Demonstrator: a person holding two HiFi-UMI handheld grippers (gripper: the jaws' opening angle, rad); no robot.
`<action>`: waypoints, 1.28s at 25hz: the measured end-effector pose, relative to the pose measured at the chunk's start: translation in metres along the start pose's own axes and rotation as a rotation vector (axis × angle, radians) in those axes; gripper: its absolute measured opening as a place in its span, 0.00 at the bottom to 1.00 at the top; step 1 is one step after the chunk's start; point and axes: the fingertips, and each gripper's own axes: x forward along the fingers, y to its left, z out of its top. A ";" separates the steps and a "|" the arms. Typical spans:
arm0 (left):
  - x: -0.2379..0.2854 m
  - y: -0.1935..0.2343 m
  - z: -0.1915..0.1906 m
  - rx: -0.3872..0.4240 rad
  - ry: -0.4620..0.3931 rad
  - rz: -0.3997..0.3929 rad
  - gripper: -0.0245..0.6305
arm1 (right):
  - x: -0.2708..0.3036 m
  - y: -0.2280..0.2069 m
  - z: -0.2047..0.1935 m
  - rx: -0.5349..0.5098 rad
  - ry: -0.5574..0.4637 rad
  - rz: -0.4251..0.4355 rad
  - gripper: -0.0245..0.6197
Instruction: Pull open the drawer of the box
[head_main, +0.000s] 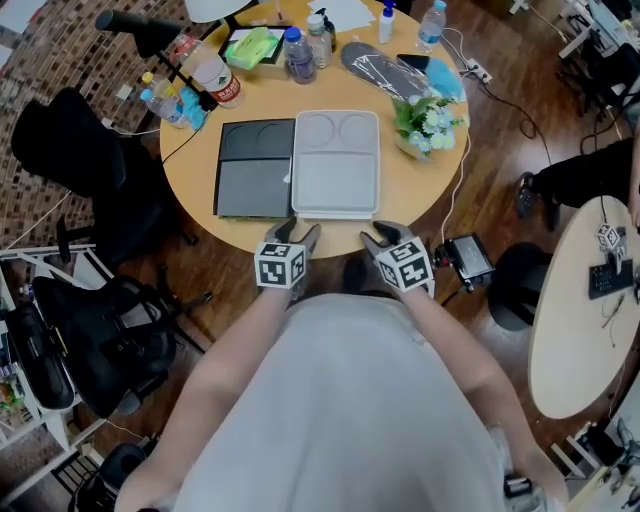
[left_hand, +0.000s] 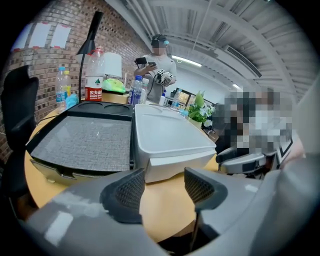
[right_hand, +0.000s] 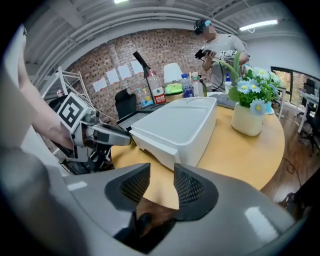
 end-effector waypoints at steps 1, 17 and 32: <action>0.002 -0.001 -0.001 -0.001 0.004 0.001 0.45 | 0.001 0.000 0.000 -0.011 0.008 -0.004 0.25; 0.018 -0.011 -0.002 -0.075 0.029 0.007 0.60 | 0.005 -0.009 0.006 -0.055 0.054 -0.097 0.25; 0.021 -0.018 -0.004 -0.034 0.043 -0.015 0.67 | 0.013 -0.006 0.008 -0.053 0.070 -0.087 0.30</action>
